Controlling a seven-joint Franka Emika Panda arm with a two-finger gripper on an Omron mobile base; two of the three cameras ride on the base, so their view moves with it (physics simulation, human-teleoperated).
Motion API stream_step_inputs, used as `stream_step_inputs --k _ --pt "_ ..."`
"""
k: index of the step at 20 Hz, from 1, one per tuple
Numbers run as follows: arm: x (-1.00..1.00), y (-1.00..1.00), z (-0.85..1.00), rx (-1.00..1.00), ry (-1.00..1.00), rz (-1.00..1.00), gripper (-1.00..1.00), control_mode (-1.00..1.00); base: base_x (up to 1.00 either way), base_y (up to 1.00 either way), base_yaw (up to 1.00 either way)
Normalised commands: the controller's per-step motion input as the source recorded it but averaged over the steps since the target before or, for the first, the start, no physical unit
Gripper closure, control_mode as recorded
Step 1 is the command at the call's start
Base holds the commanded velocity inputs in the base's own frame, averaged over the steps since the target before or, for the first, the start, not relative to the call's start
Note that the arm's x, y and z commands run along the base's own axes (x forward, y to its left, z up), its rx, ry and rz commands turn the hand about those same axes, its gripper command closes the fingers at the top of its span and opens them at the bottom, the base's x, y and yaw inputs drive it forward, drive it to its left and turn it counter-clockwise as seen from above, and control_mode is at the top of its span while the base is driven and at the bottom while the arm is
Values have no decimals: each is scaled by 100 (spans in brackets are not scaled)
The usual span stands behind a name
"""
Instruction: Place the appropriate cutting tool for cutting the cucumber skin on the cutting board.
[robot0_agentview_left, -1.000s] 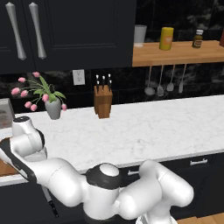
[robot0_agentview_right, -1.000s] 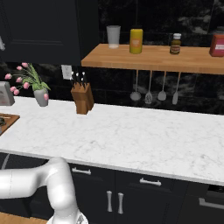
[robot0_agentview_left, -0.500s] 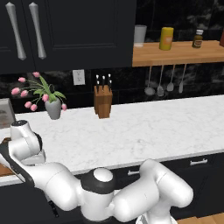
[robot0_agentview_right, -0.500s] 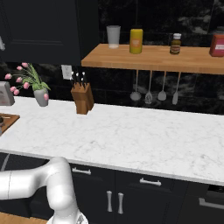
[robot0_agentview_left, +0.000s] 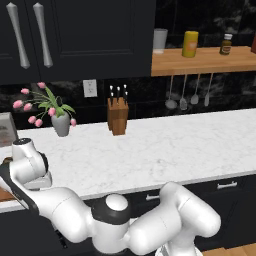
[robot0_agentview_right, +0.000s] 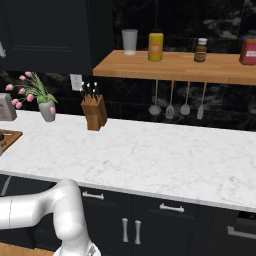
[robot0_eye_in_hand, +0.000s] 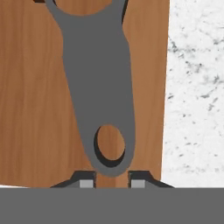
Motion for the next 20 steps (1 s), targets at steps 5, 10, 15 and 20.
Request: stream_step_inputs --k 5,10,15,20 --pt "-2 0 0 0 0 -2 -100 -100 0 0 0" --pt "-19 -17 18 0 -4 -1 -100 -100 0 0 0" --pt "-43 -69 30 0 -7 0 -100 -100 0 0 0" --pt "-23 -99 18 3 -3 -1 -100 -100 0 0 0"
